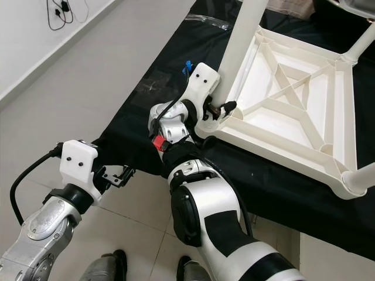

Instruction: Building children table

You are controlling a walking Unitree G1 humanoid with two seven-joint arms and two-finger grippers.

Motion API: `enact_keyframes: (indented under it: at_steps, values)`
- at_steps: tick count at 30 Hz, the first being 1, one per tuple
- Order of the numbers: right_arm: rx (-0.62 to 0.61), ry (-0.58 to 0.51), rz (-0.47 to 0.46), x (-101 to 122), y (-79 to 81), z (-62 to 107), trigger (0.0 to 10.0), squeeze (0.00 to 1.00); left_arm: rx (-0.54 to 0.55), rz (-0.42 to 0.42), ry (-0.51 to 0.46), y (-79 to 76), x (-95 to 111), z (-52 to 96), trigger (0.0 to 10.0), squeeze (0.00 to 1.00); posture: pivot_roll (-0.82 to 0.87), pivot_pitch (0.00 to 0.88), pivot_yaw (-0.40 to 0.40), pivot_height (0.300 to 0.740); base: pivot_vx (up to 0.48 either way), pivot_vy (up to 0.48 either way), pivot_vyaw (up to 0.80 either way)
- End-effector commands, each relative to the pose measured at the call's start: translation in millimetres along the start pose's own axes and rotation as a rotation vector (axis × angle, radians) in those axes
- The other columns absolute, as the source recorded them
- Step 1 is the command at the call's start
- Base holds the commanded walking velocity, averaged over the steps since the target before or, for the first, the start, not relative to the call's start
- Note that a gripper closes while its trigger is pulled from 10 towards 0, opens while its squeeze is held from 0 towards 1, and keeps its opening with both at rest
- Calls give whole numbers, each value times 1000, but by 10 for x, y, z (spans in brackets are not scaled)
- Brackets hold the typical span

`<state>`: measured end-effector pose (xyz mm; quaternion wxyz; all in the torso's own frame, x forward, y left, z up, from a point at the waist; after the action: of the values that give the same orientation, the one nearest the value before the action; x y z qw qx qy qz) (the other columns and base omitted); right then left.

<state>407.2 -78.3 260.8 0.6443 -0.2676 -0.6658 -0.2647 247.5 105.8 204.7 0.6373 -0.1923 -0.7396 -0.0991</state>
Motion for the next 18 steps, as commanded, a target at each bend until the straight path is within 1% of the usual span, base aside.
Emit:
enact_keyframes:
  at_steps: [1, 4, 8, 9, 10, 11, 13, 16, 17, 18]
  values:
    - [53, -63, 15, 0, -1, -19, 10000, 1000, 5, 1, 17, 14, -62, 5, 10000, 0, 128, 202, -82, 740, 0, 0, 0]
    - [86, -99, 18, -29, -30, -44, 10000, 1000, 7, -1, 15, 24, -66, -1, 10000, 0, 123, 190, -80, 740, 0, 0, 0]
    - [92, -136, 15, -33, -84, -75, 10000, 1000, 7, -2, 11, 27, -68, -9, 10000, 0, 121, 181, -80, 740, 0, 0, 0]
    - [104, -165, 11, -35, -125, -98, 10000, 380, 6, -3, 12, 30, -74, -17, 10000, 0, 121, 169, -80, 740, 0, 0, 0]
    - [104, -165, 11, -35, -125, -98, 10000, 380, 6, -3, 12, 30, -74, -17, 10000, 0, 121, 169, -80, 740, 0, 0, 0]
    - [140, -183, -4, -64, -171, -123, 10000, 0, 6, -5, 9, 36, -73, -26, 10000, 0, 122, 160, -81, 740, 0, 0, 0]
    - [140, -183, -4, -64, -171, -123, 10000, 0, 6, -5, 9, 36, -73, -26, 10000, 0, 122, 160, -81, 740, 0, 0, 0]
    - [240, -284, 6, -159, -375, -146, 10000, 0, 5, -13, 8, 65, -88, -50, 10000, 0, 109, 138, -71, 740, 0, 0, 0]
    - [240, -284, 6, -159, -375, -146, 10000, 0, 5, -13, 8, 65, -88, -50, 10000, 0, 109, 138, -71, 740, 0, 0, 0]
    - [279, -298, 5, -184, -412, -124, 10000, 0, 4, -13, 9, 67, -98, -53, 10000, 0, 108, 136, -68, 740, 0, 0, 0]
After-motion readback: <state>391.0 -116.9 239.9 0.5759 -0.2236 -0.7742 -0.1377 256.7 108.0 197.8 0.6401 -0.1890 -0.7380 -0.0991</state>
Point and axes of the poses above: a point about 5 cm out from each wrist's last joint towards the gripper, its own z axis pointing back from the gripper into the wrist, its own x axis along the axis of the wrist's last joint, y = z × x, the point moved 2 cm from there along -z, pointing out of the wrist towards the gripper, and after that the axes turned 12 degrees about z, right-handed, at the moved point
